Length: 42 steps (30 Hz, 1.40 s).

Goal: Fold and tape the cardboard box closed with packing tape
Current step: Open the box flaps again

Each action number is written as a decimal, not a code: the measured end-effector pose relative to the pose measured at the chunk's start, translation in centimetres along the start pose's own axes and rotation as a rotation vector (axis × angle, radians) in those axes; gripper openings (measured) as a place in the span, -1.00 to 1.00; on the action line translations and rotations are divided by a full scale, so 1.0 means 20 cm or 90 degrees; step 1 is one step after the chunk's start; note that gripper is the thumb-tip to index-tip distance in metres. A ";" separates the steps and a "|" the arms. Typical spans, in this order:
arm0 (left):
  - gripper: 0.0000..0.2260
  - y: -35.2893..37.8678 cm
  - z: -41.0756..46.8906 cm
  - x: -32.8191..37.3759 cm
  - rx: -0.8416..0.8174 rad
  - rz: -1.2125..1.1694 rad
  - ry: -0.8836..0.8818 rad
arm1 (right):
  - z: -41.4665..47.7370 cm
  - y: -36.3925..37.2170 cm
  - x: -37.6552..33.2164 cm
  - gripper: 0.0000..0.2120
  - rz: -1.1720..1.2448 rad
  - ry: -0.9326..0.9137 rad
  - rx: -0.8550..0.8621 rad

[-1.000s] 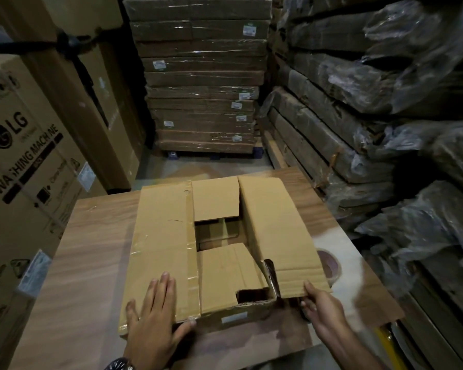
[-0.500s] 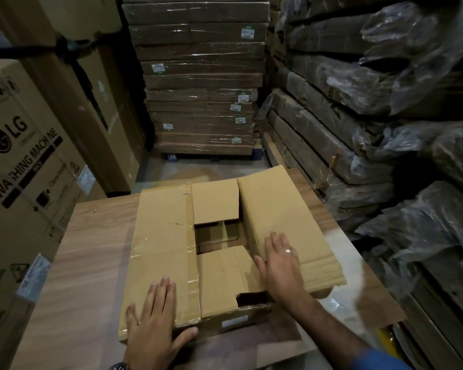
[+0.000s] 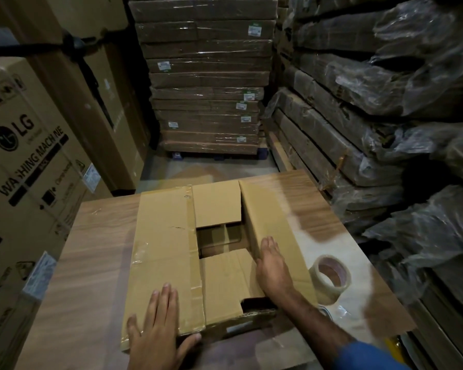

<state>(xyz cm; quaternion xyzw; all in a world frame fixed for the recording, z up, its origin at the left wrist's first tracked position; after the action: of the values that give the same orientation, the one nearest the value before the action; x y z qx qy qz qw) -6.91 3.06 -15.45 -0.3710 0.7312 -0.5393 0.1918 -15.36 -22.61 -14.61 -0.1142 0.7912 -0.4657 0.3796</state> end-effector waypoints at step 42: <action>0.42 -0.31 -0.04 0.07 -0.270 -0.027 -0.048 | -0.19 -0.34 0.77 -0.32 -0.264 0.115 -0.096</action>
<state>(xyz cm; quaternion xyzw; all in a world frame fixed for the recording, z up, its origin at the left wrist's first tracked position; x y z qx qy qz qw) -6.29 1.62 -9.17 -0.4381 0.8127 -0.3631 0.1251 -29.70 -32.00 -15.63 -0.2603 0.8140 -0.4818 0.1939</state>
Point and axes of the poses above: each hand's wrist, its own z-axis towards the middle knuckle, its own y-axis out of the palm, x = y × z, the point moved 1 cm from there along z, towards the middle knuckle, and after that the axes turned 10 degrees about -x, right-handed, at the moved point
